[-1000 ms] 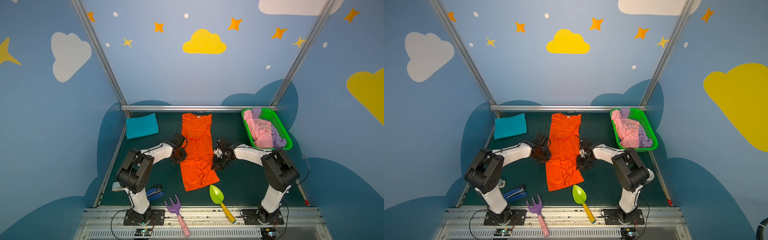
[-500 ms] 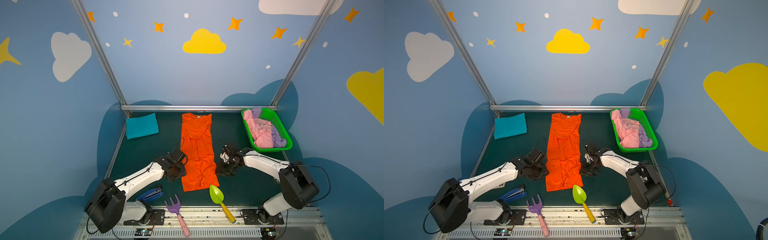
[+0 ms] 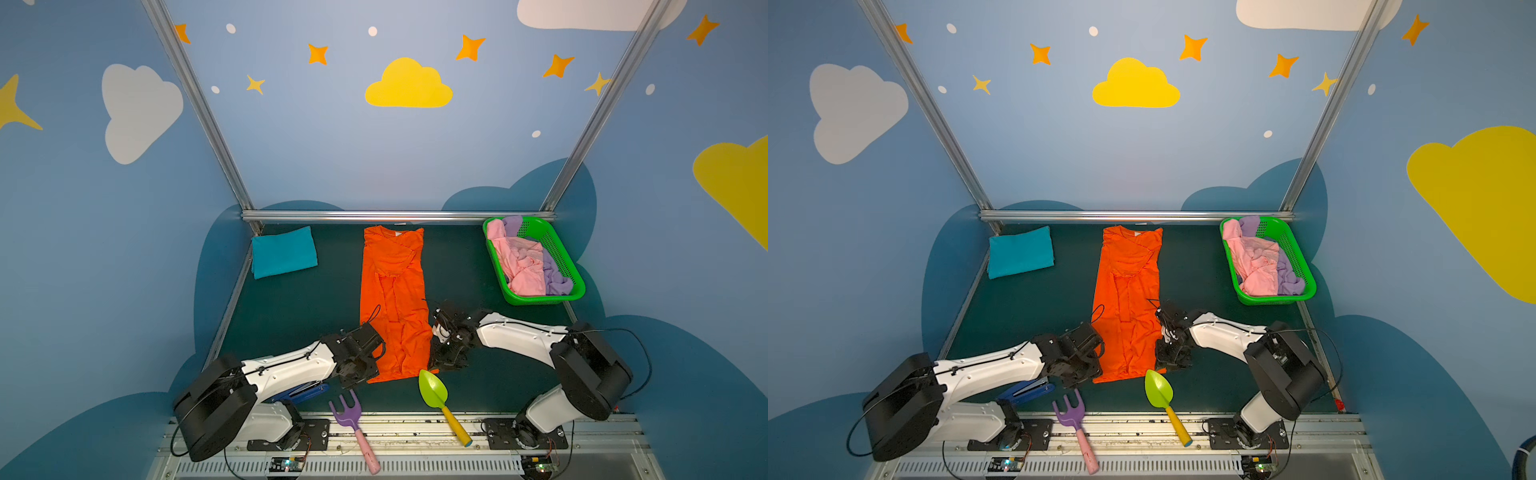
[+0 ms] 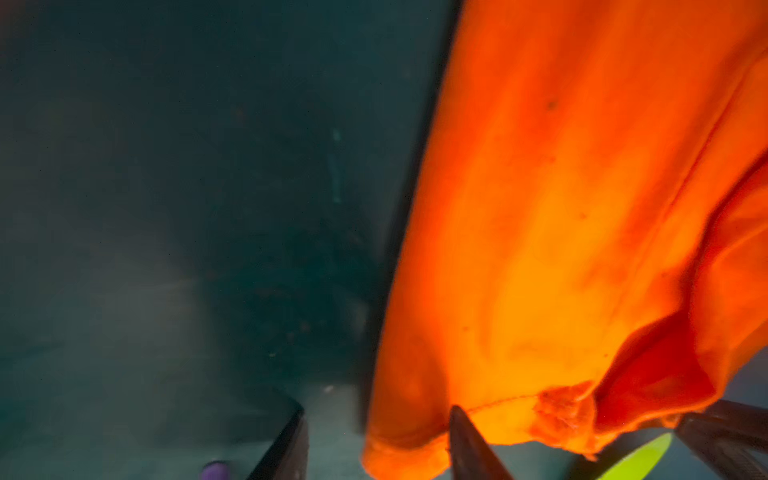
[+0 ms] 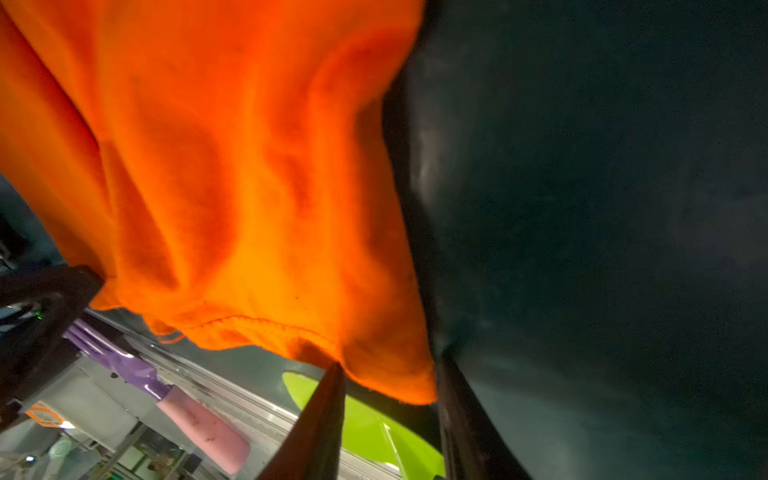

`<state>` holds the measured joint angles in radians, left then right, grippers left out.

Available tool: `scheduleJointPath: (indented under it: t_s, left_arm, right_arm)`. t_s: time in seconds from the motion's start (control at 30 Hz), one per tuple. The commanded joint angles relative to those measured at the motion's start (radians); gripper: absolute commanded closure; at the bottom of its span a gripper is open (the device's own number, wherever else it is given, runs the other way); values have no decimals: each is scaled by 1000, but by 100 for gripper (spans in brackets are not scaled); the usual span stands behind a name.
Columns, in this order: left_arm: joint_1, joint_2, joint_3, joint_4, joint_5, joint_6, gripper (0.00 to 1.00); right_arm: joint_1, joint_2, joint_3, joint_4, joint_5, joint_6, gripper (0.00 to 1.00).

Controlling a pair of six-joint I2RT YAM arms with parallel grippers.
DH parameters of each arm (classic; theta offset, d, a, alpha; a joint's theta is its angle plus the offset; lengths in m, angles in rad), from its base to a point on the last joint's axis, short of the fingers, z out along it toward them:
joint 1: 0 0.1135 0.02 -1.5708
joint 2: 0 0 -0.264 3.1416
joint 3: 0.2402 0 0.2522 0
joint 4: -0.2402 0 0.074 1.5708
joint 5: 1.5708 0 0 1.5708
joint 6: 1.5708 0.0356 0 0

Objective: Fold and stack the t-shirts

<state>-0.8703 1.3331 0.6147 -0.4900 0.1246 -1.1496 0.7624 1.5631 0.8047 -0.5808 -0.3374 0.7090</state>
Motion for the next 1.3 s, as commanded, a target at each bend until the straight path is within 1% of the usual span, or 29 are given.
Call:
scheduleJointPath:
  t_s: [0.0, 0.07, 0.1, 0.13, 0.2, 0.23, 0.33, 0.37, 0.5, 0.6, 0.67, 0.77, 0.93, 1.03, 1.13, 1.27]
  left_arm:
    - [-13, 77, -19, 83, 28, -24, 58]
    - [-15, 95, -14, 82, 31, -21, 67]
    - [-15, 97, -8, 75, 28, -20, 73]
    - [-15, 99, -3, 67, 24, -17, 79]
    - [-15, 94, 11, 48, 11, -14, 84]
    - [-14, 90, 25, 33, 2, -10, 87]
    - [-5, 83, 93, -46, -59, 10, 95]
    - [1, 84, 116, -72, -77, 22, 96]
    - [55, 80, 197, -122, -86, 79, 96]
    - [68, 47, 236, -147, -85, 92, 96]
    - [67, 15, 244, -167, -83, 93, 96]
    - [68, -41, 240, -207, -99, 77, 96]
    - [69, -141, 225, -211, -82, 62, 96]
    - [67, -195, 208, -211, -84, 33, 96]
    - [66, -237, 198, -213, -115, 9, 96]
    - [82, -246, 204, -193, -174, 28, 93]
  right_arm:
    - [4, 30, -22, 32, 23, 26, 65]
    - [4, 41, -19, 40, 23, 29, 70]
    - [4, 46, -18, 47, 20, 29, 75]
    - [5, 49, -18, 53, 13, 29, 82]
    - [5, 51, -13, 58, 7, 29, 96]
    - [4, 48, -8, 55, 5, 29, 100]
    - [2, 32, 23, 34, 17, 20, 100]
    - [3, 27, 39, 21, 26, 15, 100]
    - [2, -8, 97, -2, 49, 7, 100]
    - [6, -39, 132, -27, 45, 9, 100]
    - [10, -70, 144, -59, 37, 13, 100]
    - [19, -132, 161, -118, -13, 33, 100]
    - [57, -216, 167, -212, -8, 62, 100]
    - [63, -239, 139, -207, -4, 82, 100]
    - [61, -238, 124, -189, -3, 92, 100]
    - [25, -220, 147, -160, -5, 82, 100]
